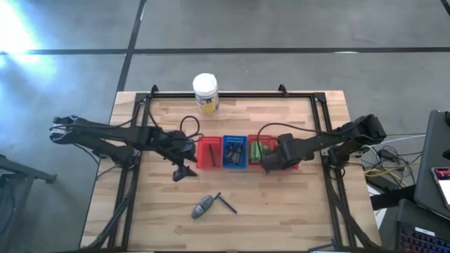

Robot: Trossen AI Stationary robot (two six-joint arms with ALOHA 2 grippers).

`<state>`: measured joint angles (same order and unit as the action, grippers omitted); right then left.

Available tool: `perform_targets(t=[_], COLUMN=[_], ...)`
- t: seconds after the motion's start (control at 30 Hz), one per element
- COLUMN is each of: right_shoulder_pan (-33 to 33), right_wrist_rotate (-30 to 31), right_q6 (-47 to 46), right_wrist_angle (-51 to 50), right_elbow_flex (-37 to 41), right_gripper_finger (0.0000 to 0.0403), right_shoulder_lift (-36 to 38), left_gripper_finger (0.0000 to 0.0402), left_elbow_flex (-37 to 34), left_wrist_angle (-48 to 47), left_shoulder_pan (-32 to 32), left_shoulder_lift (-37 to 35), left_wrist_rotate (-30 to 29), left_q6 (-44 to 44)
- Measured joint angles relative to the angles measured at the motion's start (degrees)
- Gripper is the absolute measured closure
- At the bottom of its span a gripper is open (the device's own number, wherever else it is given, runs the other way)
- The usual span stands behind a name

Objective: Pick & Place Travel size toiletries
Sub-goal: Put the gray deodorant into the right red bin

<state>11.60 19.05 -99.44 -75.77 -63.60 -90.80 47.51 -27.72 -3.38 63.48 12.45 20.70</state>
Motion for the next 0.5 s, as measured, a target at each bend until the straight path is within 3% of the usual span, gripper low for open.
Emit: perform_targets(t=[0.3,0.5], right_shoulder_pan=[3.0,4.5], right_wrist_rotate=[-0.9,-1.1], right_q6=[2.9,3.6], right_wrist_angle=[-0.2,-0.9], right_elbow_flex=[-3.2,-6.8], right_gripper_finger=[0.0101,0.007], right_shoulder_lift=[0.0,0.0], left_gripper_finger=[0.0074,0.0074], left_elbow_flex=[-0.1,-2.3], left_wrist_angle=[-9.5,-8.6], left_shoulder_pan=[-0.7,-4.1], left_shoulder_lift=[0.0,1.0], left_wrist_rotate=[6.6,4.0], left_q6=[-7.2,-2.3])
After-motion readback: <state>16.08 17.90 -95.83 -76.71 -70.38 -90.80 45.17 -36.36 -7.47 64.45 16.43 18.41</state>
